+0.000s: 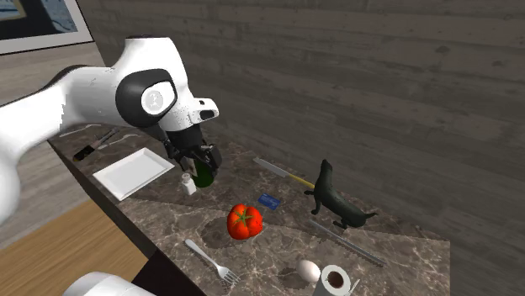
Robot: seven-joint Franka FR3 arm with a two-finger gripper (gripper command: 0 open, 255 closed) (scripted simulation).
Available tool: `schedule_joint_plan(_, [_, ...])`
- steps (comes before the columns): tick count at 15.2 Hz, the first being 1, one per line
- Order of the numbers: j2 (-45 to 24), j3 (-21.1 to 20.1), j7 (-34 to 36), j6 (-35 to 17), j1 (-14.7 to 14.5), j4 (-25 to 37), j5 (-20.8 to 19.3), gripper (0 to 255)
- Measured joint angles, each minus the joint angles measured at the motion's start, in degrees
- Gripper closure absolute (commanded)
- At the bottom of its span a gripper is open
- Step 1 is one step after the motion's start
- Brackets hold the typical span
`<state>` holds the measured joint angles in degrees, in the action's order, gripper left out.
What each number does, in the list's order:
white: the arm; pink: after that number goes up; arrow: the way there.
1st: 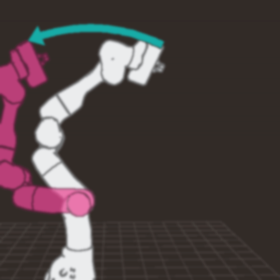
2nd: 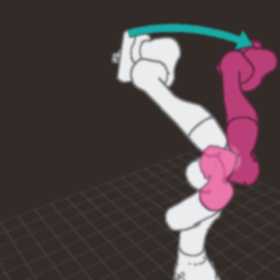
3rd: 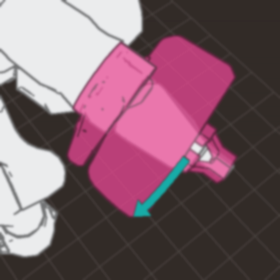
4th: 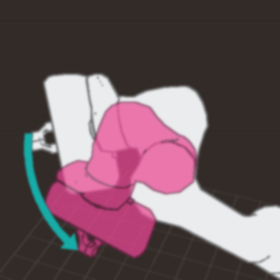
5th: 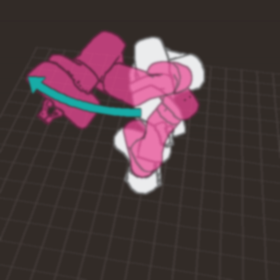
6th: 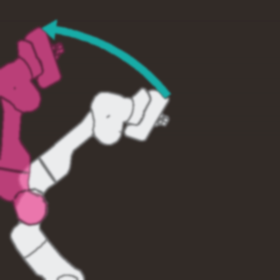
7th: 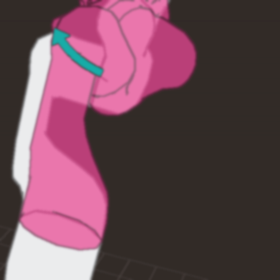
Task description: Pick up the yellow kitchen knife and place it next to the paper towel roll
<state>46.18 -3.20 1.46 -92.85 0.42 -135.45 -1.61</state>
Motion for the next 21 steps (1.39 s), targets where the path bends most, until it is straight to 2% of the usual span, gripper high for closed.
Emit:
schedule_joint_plan(3, [-0.99,1.75,-3.22,-1.69,-0.3,-0.69,-0.99,0])
schedule_joint_plan(13, [-15.41,15.08,-30.08,-14.5,-3.26,1.28,-6.13,0])
schedule_joint_plan(18, [-26.17,20.95,-44.31,-20.37,-5.48,6.08,-5.29,0])
schedule_joint_plan(21, [-33.38,23.58,-52.92,-22.54,-6.85,10.7,-3.17,0])
